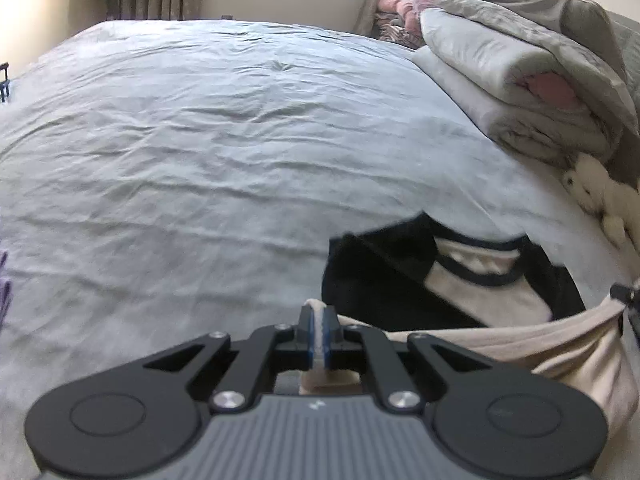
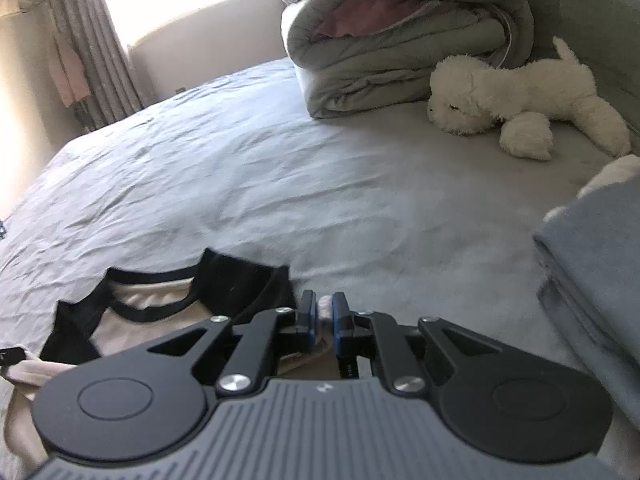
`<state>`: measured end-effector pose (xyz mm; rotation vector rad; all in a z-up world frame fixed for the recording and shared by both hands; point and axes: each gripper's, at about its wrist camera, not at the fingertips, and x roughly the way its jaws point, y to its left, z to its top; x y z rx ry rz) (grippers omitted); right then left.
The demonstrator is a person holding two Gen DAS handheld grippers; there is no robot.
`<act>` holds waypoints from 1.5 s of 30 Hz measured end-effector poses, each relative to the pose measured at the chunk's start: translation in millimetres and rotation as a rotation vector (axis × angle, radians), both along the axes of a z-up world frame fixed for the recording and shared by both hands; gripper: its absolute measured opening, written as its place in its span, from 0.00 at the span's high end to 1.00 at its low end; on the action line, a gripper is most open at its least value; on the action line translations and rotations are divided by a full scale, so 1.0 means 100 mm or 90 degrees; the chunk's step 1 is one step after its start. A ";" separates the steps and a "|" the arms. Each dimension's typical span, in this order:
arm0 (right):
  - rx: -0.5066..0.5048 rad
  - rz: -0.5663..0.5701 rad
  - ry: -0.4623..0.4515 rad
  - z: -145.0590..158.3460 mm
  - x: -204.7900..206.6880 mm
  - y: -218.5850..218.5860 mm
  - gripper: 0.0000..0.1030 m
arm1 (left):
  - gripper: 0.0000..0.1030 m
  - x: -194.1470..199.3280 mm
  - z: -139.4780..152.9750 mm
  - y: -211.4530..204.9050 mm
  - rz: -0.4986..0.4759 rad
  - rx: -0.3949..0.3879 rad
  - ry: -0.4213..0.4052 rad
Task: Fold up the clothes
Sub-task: 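Lift the beige side and fold it over the black sleeves with both grippers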
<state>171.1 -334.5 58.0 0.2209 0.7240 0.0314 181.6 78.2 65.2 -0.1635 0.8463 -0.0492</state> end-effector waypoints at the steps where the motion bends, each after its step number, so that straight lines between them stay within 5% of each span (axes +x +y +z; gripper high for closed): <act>1: -0.001 -0.003 0.004 -0.02 0.07 0.00 0.90 | 0.96 0.08 -0.01 0.00 0.004 0.002 -0.001; 7: 0.008 -0.003 0.019 -0.14 0.40 -0.04 0.90 | 0.89 0.36 -0.12 0.02 0.000 -0.018 0.023; 14: 0.017 0.047 -0.037 -0.14 0.33 -0.32 0.73 | 0.87 0.26 -0.02 0.46 0.007 -0.074 -0.043; 20: -0.073 0.162 -0.074 -0.10 0.17 -0.40 0.73 | 0.81 0.12 -0.04 0.48 -0.144 -0.057 -0.071; 22: -0.107 0.206 -0.079 -0.15 0.16 -0.30 0.71 | 0.65 0.07 -0.05 0.48 -0.195 -0.051 -0.080; 24: -0.101 0.217 -0.075 -0.21 0.20 -0.25 0.59 | 0.59 0.04 -0.09 0.43 -0.227 -0.053 -0.095; 31: -0.025 0.217 -0.057 -0.35 0.38 -0.24 0.54 | 0.55 0.23 -0.22 0.31 -0.225 -0.057 -0.109; 41: 0.010 0.219 -0.058 -0.50 0.49 -0.23 0.56 | 0.57 0.49 -0.40 0.14 -0.221 -0.063 -0.127; 43: 0.007 0.223 -0.064 -0.52 0.50 -0.20 0.78 | 0.86 0.52 -0.42 0.10 -0.223 -0.053 -0.131; 45: -0.007 0.226 -0.072 -0.51 0.50 -0.16 0.85 | 0.88 0.50 -0.41 0.06 -0.230 -0.031 -0.134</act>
